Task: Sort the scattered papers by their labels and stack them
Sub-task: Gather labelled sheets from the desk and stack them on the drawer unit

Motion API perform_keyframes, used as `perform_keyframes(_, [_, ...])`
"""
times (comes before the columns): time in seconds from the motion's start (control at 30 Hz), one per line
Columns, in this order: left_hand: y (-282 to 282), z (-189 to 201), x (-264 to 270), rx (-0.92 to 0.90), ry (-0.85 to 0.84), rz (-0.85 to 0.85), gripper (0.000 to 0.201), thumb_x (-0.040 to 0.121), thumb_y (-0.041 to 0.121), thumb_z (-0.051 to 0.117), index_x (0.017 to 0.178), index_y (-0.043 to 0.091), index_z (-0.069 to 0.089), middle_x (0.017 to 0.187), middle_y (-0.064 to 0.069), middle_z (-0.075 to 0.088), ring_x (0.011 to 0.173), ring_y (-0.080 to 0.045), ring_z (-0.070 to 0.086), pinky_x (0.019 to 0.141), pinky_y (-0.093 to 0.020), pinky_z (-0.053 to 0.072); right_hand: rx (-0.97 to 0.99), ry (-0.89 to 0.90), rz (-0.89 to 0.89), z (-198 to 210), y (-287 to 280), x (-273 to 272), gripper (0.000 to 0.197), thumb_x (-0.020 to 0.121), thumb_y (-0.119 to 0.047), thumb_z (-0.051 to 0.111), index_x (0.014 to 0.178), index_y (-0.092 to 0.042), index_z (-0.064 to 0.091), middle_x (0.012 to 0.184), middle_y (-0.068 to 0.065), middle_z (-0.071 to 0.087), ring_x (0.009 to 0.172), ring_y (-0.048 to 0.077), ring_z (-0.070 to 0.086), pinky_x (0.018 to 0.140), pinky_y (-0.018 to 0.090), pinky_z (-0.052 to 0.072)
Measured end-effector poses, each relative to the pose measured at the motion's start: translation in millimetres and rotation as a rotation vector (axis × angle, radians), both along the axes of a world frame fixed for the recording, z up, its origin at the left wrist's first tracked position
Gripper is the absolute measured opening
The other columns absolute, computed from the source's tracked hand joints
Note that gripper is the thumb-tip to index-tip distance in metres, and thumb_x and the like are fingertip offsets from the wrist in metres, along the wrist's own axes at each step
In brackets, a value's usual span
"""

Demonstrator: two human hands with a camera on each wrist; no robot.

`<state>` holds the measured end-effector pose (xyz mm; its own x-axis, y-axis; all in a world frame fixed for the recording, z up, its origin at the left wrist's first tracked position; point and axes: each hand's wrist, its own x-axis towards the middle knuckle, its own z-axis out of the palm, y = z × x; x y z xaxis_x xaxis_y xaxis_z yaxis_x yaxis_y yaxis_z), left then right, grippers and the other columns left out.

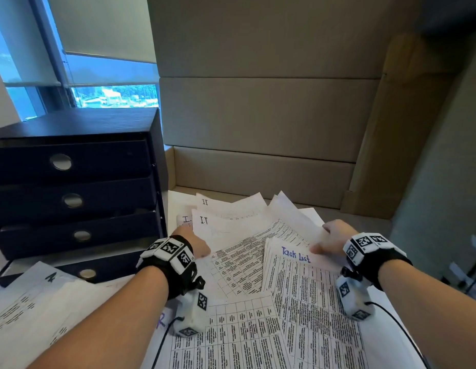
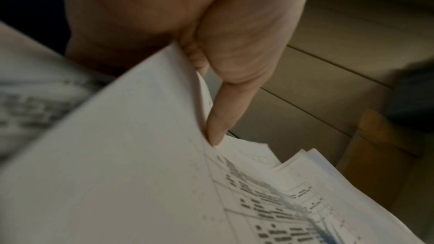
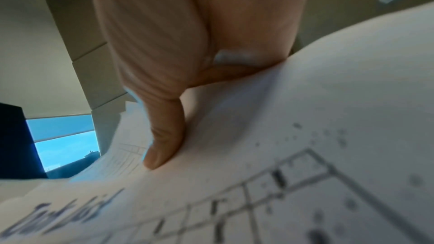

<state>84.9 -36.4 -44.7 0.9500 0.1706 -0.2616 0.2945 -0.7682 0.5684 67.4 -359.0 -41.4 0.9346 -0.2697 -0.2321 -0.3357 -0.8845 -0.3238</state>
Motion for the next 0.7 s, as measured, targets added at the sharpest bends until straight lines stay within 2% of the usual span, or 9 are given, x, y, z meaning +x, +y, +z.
perform_keyframes(0.1, [6.9,-4.5,-3.8,-0.076,-0.012,-0.012,0.046,0.074,0.015,0.075,0.117,0.008,0.061,0.104,-0.003,0.067,0.091,-0.02,0.063,0.078,-0.024,0.051,0.083,-0.057,-0.011,1.3,1.7,-4.5,0.035,0.076,-0.03,0.078,0.105,-0.018,0.062,0.105,0.002,0.067,0.092,0.019,0.062,0.073,0.029,0.046])
perform_keyframes(0.2, [10.2,-5.8,-8.3,-0.122,-0.057,-0.018,0.042,0.074,0.012,0.078,0.113,0.008,0.063,0.107,-0.003,0.066,0.091,-0.019,0.06,0.08,-0.025,0.049,0.026,-0.046,0.039,2.0,1.3,-11.3,0.045,0.076,-0.037,0.076,0.111,-0.019,0.056,0.109,0.001,0.063,0.096,0.018,0.06,0.074,0.029,0.045])
perform_keyframes(0.27, [10.3,-3.6,-13.2,-0.153,-0.094,0.01,0.051,0.072,0.012,0.08,0.118,0.008,0.058,0.112,-0.004,0.062,0.097,-0.02,0.058,0.083,-0.026,0.046,-0.012,-0.025,0.08,2.3,-0.3,-14.5,0.046,0.072,-0.036,0.08,0.108,-0.02,0.055,0.106,-0.001,0.062,0.092,0.016,0.059,0.071,0.027,0.044])
perform_keyframes(0.33, [10.9,-3.7,-15.4,-0.193,-0.121,0.012,0.057,0.072,0.01,0.08,0.123,0.009,0.055,0.12,-0.005,0.061,0.101,-0.021,0.058,0.085,-0.026,0.045,-0.017,-0.056,0.085,5.5,-0.5,-14.8,0.035,0.072,-0.026,0.081,0.101,-0.02,0.061,0.101,-0.001,0.065,0.088,0.016,0.061,0.07,0.027,0.047])
perform_keyframes(0.4, [11.2,-2.4,-18.6,-0.241,-0.155,-0.025,0.048,0.073,0.005,0.078,0.117,0.01,0.06,0.118,-0.005,0.064,0.095,-0.019,0.058,0.084,-0.025,0.046,-0.03,-0.11,0.073,11.6,2.8,-13.8,0.024,0.075,-0.02,0.078,0.095,-0.02,0.064,0.097,0.0,0.067,0.084,0.016,0.063,0.07,0.028,0.051])
perform_keyframes(0.47, [12.9,-0.9,-21.7,-0.311,-0.189,-0.043,0.045,0.074,0.001,0.076,0.116,0.01,0.062,0.11,-0.004,0.065,0.095,-0.019,0.059,0.084,-0.027,0.047,-0.022,-0.164,0.078,18.3,7.5,-16.4,0.021,0.077,-0.018,0.075,0.094,-0.021,0.062,0.098,0.001,0.066,0.083,0.016,0.061,0.071,0.029,0.052])
perform_keyframes(0.57, [18.4,0.6,-27.9,-0.407,-0.242,-0.044,0.046,0.074,-0.003,0.075,0.116,0.012,0.063,0.103,0.0,0.066,0.094,-0.02,0.063,0.084,-0.031,0.049,0.06,-0.149,0.088,23.2,7.6,-30.2,0.037,0.079,-0.023,0.075,0.11,-0.019,0.056,0.111,0.003,0.062,0.096,0.02,0.06,0.078,0.029,0.048])
perform_keyframes(0.63, [22.2,0.6,-30.3,-0.45,-0.247,-0.032,0.041,0.074,-0.001,0.076,0.109,0.017,0.064,0.101,0.001,0.067,0.093,-0.022,0.065,0.086,-0.04,0.053,0.053,-0.104,0.114,24.2,3.0,-39.7,0.052,0.075,-0.026,0.079,0.119,-0.018,0.053,0.116,0.002,0.061,0.106,0.022,0.058,0.087,0.031,0.046])
perform_keyframes(0.7, [23.5,1.4,-31.4,-0.45,-0.232,-0.054,0.037,0.073,0.003,0.078,0.1,0.022,0.062,0.099,0.0,0.068,0.094,-0.023,0.066,0.088,-0.043,0.054,0.032,-0.14,0.108,24.5,-0.6,-41.6,0.057,0.07,-0.022,0.082,0.12,-0.018,0.056,0.117,0.002,0.063,0.105,0.023,0.059,0.088,0.032,0.047])
